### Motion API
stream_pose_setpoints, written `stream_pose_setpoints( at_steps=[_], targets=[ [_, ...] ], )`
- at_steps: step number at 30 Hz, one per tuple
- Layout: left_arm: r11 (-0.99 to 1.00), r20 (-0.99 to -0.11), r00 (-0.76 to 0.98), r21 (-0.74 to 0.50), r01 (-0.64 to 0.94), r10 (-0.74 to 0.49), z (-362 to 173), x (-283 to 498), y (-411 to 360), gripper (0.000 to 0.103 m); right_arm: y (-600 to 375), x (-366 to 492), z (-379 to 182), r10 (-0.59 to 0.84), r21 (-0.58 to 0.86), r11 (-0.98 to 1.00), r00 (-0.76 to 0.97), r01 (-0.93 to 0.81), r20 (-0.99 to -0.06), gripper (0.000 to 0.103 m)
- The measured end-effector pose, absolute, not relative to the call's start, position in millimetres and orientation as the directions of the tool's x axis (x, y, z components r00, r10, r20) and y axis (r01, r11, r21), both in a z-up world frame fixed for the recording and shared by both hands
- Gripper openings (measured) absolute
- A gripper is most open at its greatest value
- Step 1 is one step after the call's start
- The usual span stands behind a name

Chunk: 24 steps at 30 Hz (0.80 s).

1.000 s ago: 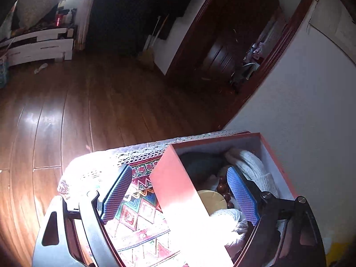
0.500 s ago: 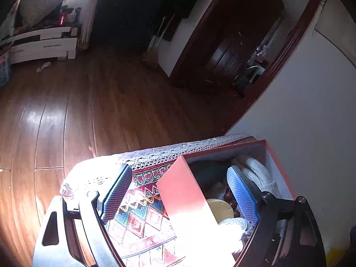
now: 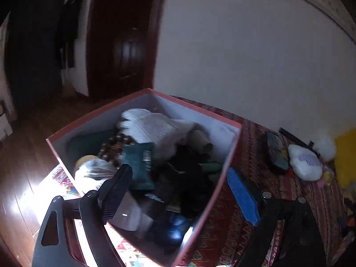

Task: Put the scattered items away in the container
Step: 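Grasp the pipe-cleaner flower bouquet with the left tool while the right tool grasps the white plush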

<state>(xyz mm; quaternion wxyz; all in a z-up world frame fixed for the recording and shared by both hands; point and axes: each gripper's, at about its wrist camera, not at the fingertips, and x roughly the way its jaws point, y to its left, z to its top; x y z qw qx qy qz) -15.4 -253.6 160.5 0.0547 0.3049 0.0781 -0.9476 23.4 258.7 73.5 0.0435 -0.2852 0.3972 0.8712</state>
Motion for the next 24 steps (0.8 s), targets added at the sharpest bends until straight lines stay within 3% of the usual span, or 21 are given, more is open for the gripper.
stream_pose_setpoints(
  at_steps=[4,9,12,15,19,24],
  targets=[
    [-0.997,-0.627,-0.778,0.037,-0.072,0.033,127,-33,-120,0.087,286,24,58,-0.173,0.73,-0.604,-0.842,-0.32,-0.511,0.084],
    [-0.912,-0.613,-0.783,0.257,-0.32,0.102,105,-56,45,0.087,325,18,42,-0.233,0.843,-0.438,-0.866,-0.313,-0.443,0.084],
    [-0.864,-0.636,-0.732,0.201,-0.461,0.243,106,-82,122,0.087,360,31,35,-0.216,0.899,-0.315,-0.9,-0.303,-0.379,0.084],
    [-0.862,-0.671,-0.676,0.108,-0.494,0.304,97,-125,184,0.087,397,50,31,-0.152,0.928,-0.223,-0.93,-0.297,-0.334,0.084],
    [-0.885,-0.76,-0.606,0.09,-0.456,0.235,69,-197,250,0.087,425,67,30,-0.054,0.92,-0.203,-0.934,-0.336,-0.353,0.084],
    [-0.895,-0.751,-0.641,0.163,-0.416,0.161,60,-248,290,0.088,419,39,38,-0.097,0.867,-0.34,-0.904,-0.364,-0.417,0.084]
  ],
)
